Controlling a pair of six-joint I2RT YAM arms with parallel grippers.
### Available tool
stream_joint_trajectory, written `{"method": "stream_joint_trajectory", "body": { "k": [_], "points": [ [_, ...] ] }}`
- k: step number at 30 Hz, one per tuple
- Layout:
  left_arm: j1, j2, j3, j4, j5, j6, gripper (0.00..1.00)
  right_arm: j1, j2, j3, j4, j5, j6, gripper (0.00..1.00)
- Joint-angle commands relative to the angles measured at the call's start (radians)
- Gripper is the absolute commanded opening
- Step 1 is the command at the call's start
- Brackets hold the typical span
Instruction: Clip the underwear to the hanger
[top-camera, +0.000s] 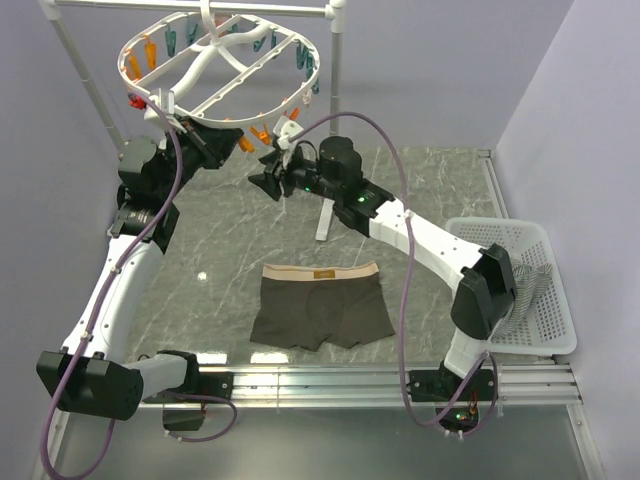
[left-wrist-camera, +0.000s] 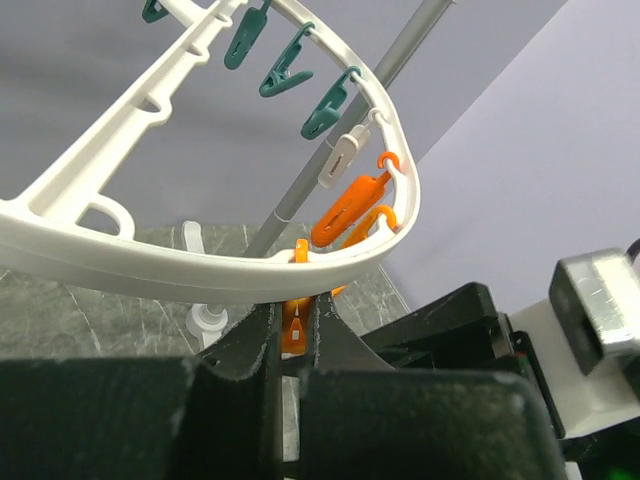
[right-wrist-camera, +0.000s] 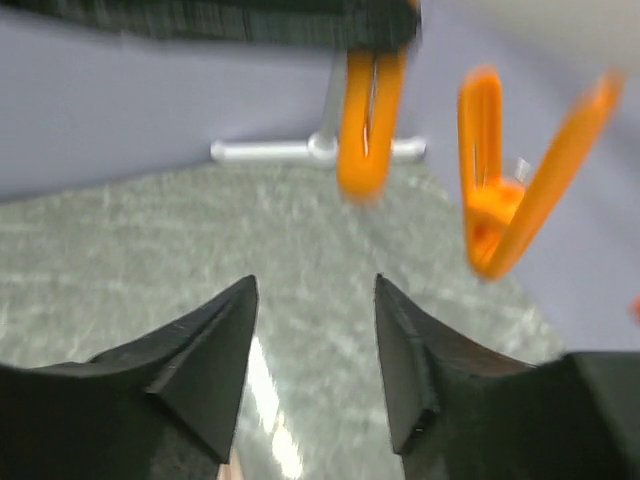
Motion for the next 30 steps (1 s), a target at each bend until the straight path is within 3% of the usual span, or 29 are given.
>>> {"method": "stream_joint_trajectory", "body": {
  "k": [1,6,15,30],
  "points": [
    [0.005,-0.015,0.017,0.041,-0.037,0.008,0.00,-0.030,-0.126,-0.082,-0.044,-0.037,0.017,0.59],
    [0.005,-0.015,0.014,0.039,-0.037,0.006,0.00,-0.030,-0.191,-0.226,-0.171,-0.045,-0.036,0.64],
    [0.005,-0.014,0.025,0.024,-0.034,0.014,0.00,-0.001,-0.120,-0.317,-0.398,0.007,-0.060,0.79],
    [0.005,-0.008,0.025,0.014,-0.041,0.029,0.00,0.053,0.249,-0.094,-0.609,0.232,0.104,0.80]
  ]
}}
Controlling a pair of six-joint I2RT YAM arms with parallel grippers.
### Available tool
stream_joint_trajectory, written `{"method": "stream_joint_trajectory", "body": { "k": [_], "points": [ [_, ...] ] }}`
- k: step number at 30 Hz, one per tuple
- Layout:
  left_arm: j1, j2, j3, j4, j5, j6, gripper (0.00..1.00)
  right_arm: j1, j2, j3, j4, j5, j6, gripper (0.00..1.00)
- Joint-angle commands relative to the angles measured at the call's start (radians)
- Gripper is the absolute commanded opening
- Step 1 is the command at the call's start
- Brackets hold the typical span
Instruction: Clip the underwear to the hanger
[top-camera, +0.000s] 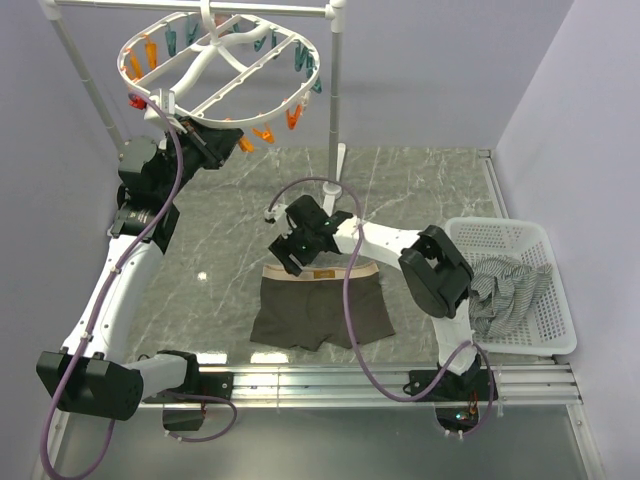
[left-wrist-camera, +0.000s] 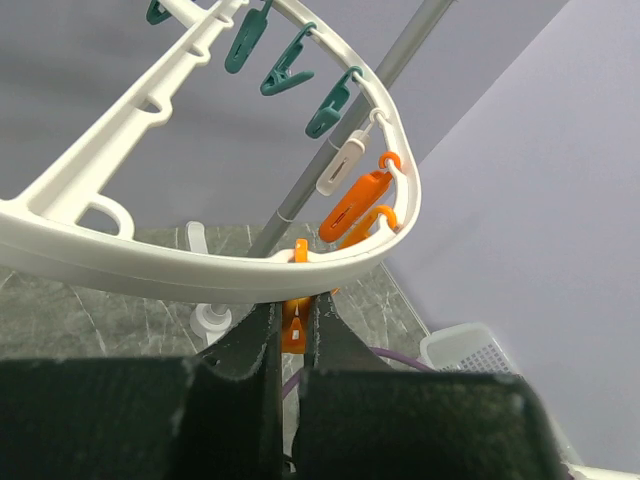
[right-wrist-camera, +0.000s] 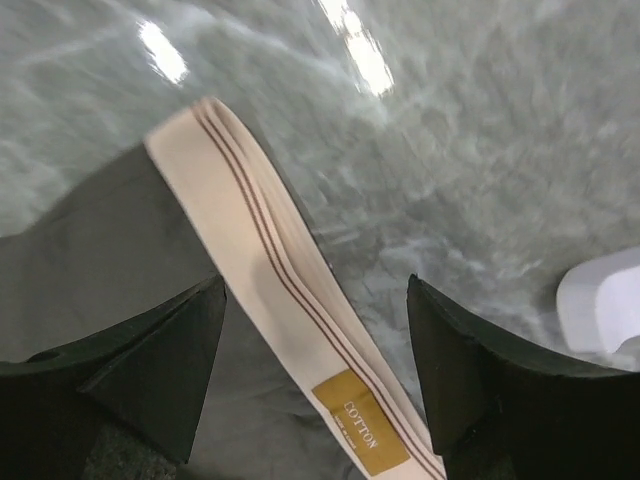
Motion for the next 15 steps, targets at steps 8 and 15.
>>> {"method": "stream_joint_trajectory", "body": {
  "k": [8,15],
  "points": [
    [0.005,-0.001,0.028,0.019,-0.037,0.025,0.00,0.038,0.098,0.084,-0.121,0.110,0.139,0.80],
    [0.005,-0.007,0.010,0.020,-0.043,0.031,0.00,0.076,0.112,0.093,-0.132,0.145,0.176,0.79]
  ]
}}
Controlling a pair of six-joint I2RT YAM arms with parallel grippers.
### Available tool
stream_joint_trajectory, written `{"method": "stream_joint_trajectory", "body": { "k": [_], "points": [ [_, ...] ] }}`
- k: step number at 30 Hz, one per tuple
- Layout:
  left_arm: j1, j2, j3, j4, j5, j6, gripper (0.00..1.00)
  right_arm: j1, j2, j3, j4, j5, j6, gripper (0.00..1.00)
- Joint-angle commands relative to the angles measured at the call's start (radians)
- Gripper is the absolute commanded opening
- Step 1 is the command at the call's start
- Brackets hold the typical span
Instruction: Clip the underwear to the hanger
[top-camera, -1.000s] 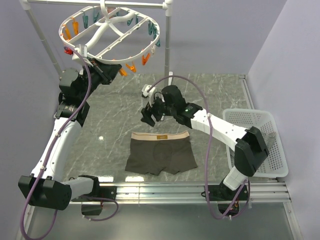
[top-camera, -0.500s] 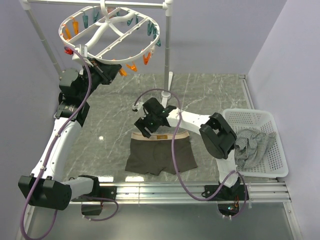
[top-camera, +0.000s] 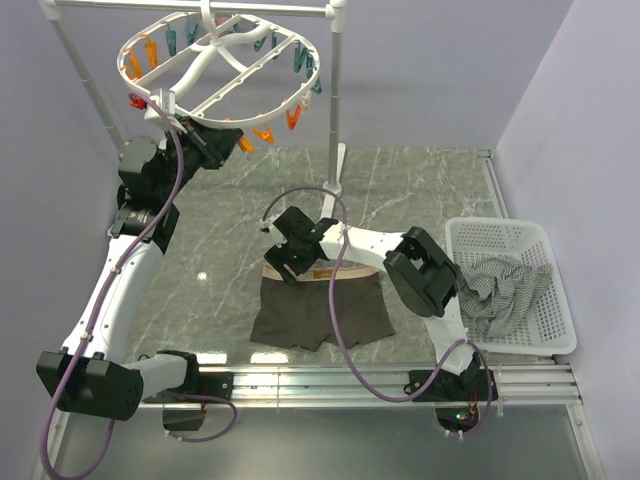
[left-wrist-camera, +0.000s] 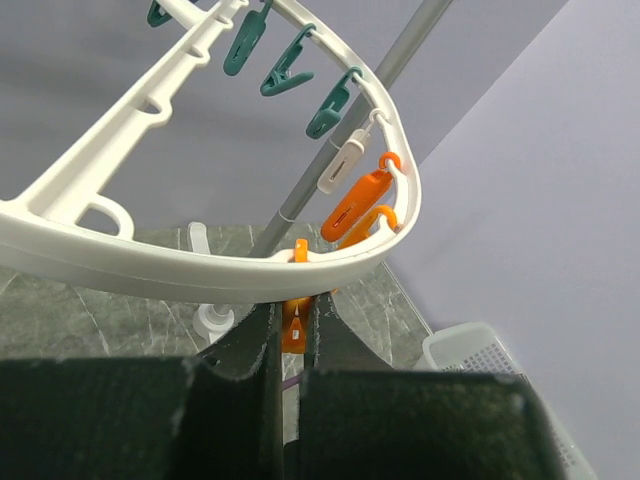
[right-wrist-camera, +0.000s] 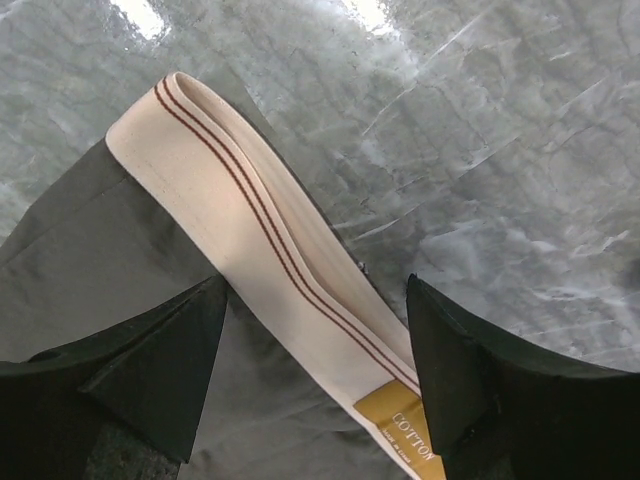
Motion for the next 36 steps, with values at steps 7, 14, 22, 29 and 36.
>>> {"method": "stream_joint_trajectory", "body": {
  "k": [7,14,22,29,36],
  "points": [
    [0.005,-0.013,0.013,0.008,-0.054,0.039,0.00,0.032,0.041,-0.018,-0.024,0.021,0.037,0.25],
    [0.005,-0.013,0.006,0.000,-0.048,0.039,0.00,0.026,-0.088,-0.156,0.111,-0.021,-0.022,0.00],
    [0.005,-0.023,0.002,-0.023,-0.038,0.035,0.00,-0.003,-0.300,-0.144,0.165,-0.062,-0.178,0.00],
    [0.005,-0.038,-0.009,-0.055,-0.043,0.052,0.00,-0.009,-0.393,-0.082,0.135,-0.111,-0.227,0.00],
    [0.005,-0.043,-0.014,-0.081,-0.005,0.066,0.00,-0.014,-0.404,0.069,0.043,-0.110,-0.215,0.00]
  ]
}}
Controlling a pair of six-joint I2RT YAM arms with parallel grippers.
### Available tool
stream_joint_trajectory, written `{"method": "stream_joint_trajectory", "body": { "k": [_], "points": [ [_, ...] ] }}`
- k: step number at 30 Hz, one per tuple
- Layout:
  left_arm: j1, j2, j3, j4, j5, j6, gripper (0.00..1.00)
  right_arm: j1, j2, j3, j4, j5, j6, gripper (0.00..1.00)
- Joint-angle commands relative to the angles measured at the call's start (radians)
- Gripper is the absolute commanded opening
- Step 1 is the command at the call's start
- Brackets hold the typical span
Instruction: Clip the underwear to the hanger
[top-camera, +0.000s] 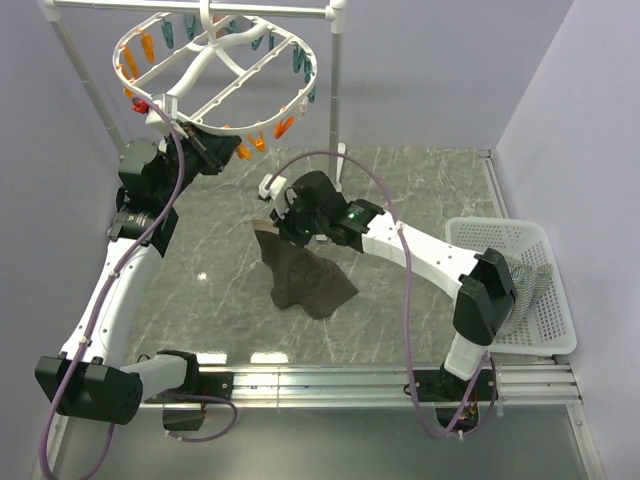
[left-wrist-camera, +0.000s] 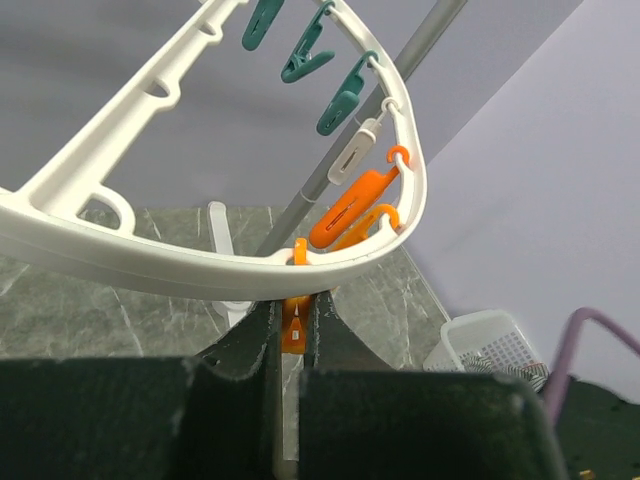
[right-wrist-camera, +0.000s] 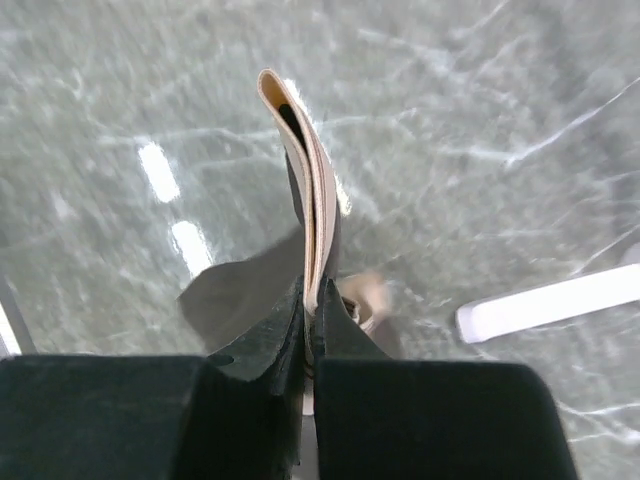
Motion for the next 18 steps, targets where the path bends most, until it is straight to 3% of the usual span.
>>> {"method": "stream_joint_trajectory", "body": {
  "k": [1,18],
  "points": [
    [0.005,-0.023,-0.002,-0.017,0.010,0.033,0.00,-0.012,-0.029,0.129,-0.045,-0.001,0.002,0.00],
    [0.005,-0.029,-0.004,-0.056,0.051,0.052,0.00,-0.041,0.043,0.358,-0.125,-0.019,0.073,0.00]
  ]
}}
